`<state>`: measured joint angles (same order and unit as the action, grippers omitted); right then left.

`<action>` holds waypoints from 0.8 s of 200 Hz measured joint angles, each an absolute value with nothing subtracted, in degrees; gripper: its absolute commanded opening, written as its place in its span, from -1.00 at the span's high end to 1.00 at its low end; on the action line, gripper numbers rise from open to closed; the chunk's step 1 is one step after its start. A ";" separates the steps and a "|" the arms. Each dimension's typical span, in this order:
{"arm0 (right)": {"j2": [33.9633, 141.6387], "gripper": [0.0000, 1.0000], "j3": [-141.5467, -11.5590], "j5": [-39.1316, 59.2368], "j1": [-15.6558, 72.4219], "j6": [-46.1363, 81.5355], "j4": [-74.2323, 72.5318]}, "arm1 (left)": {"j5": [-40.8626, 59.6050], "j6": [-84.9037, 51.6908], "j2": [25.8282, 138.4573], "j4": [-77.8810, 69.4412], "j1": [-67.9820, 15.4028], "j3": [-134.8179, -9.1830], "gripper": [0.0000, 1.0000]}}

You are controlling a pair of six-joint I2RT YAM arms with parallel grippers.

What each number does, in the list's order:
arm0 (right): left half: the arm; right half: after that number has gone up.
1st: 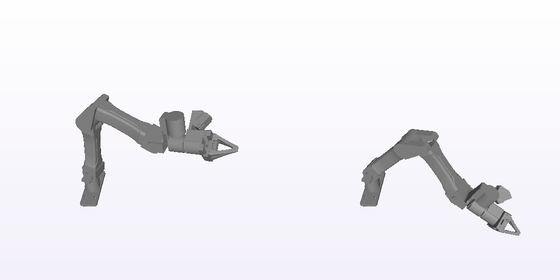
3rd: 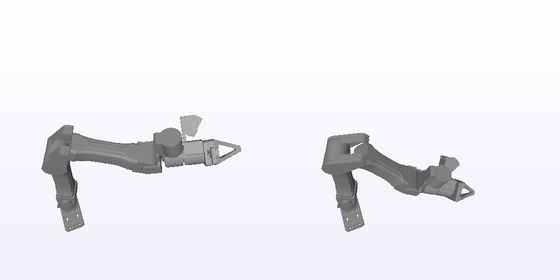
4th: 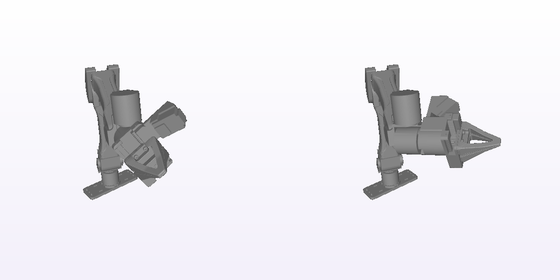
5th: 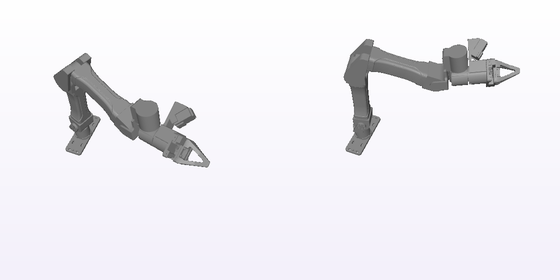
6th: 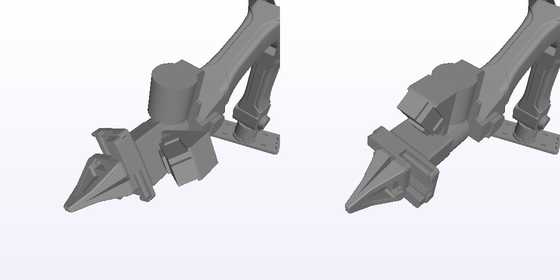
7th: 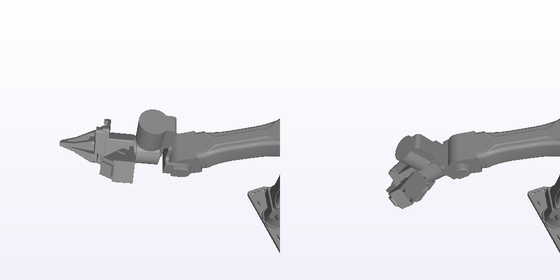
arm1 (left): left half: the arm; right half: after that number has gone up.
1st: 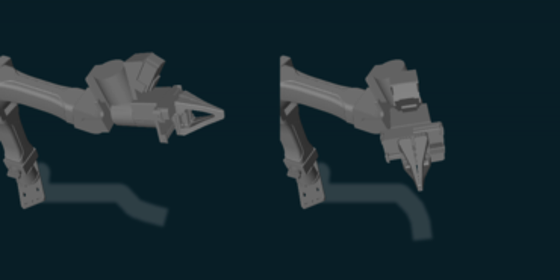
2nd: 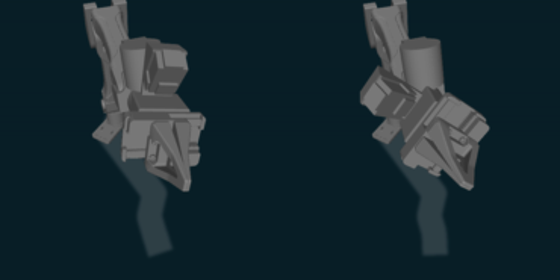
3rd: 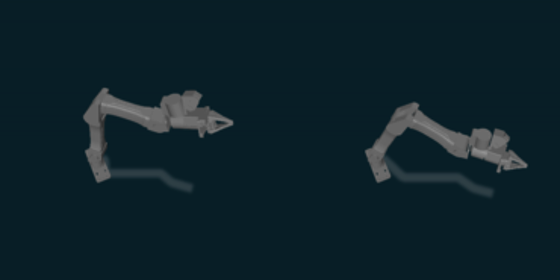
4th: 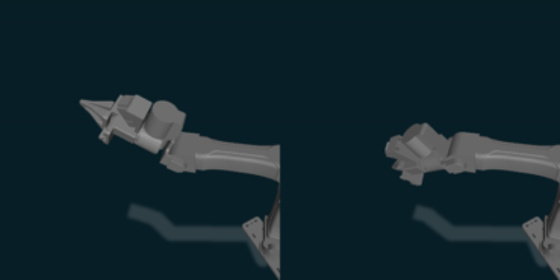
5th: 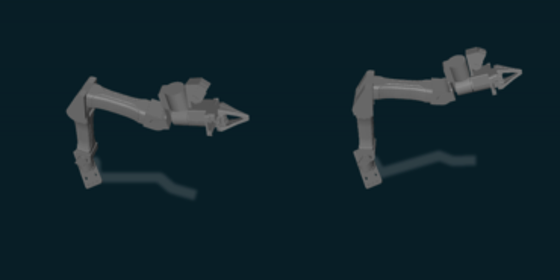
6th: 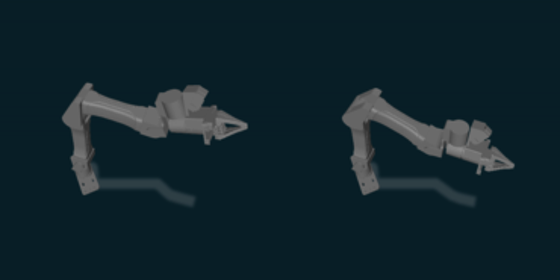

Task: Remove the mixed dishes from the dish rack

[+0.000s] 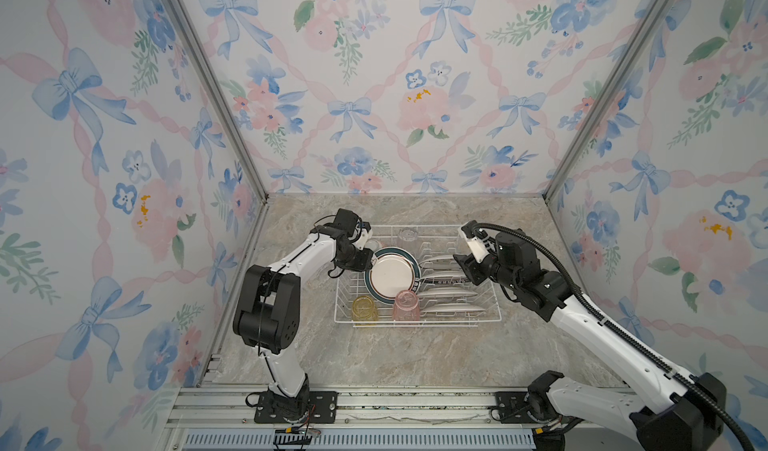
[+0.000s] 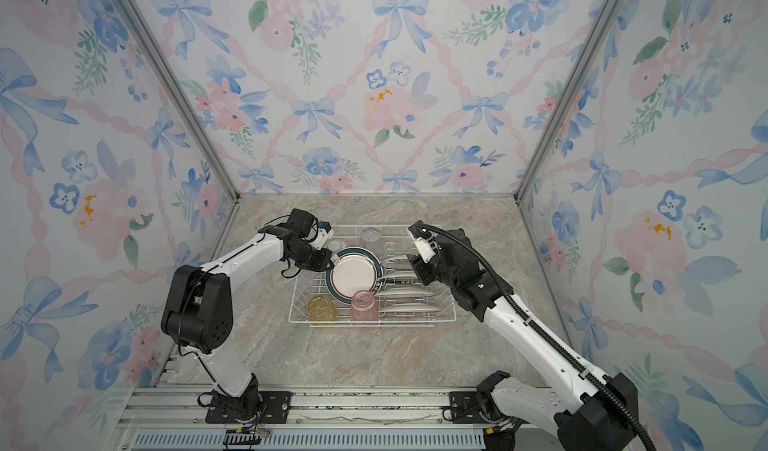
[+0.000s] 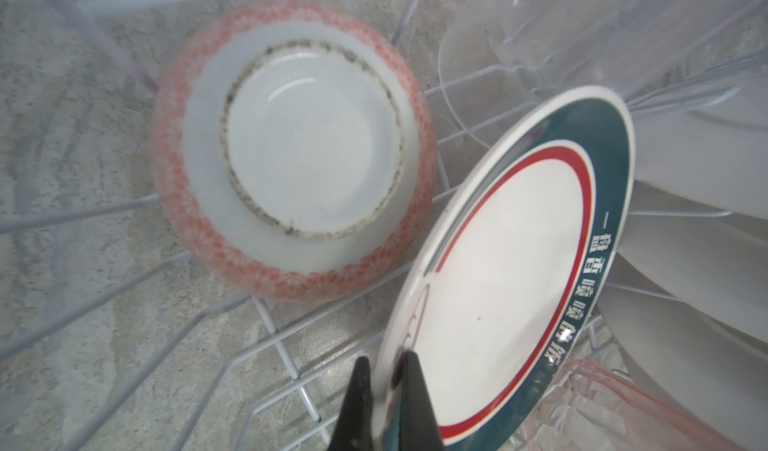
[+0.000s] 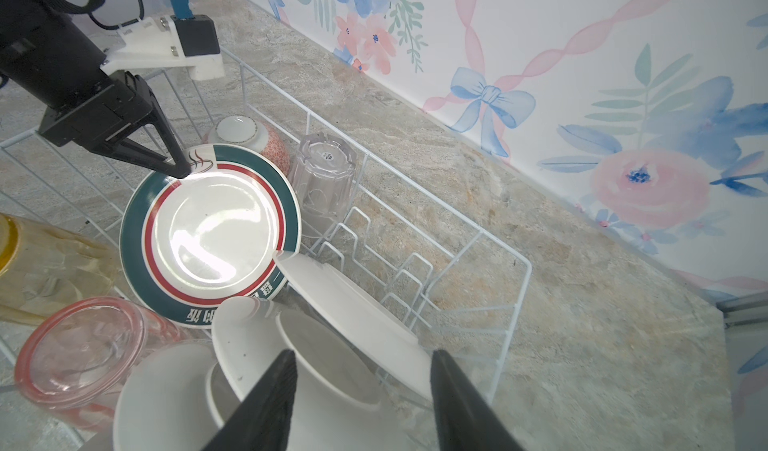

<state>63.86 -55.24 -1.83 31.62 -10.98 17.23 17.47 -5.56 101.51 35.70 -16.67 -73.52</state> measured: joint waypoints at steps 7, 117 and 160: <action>63.88 -0.10 -55.24 -1.83 31.62 -10.94 17.23 | 17.61 -5.52 101.41 35.70 -16.58 -73.54 1.00; 64.14 -0.10 -55.27 -1.96 31.62 -10.52 17.04 | 12.40 -5.15 91.64 34.39 -17.67 -73.56 1.00; 64.18 -0.10 -55.27 -0.51 31.62 -9.85 16.86 | 10.79 -5.10 87.70 33.28 -18.15 -74.19 1.00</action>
<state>64.18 -55.27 -0.51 31.62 -9.85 16.86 10.79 -5.10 87.70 33.28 -18.15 -74.19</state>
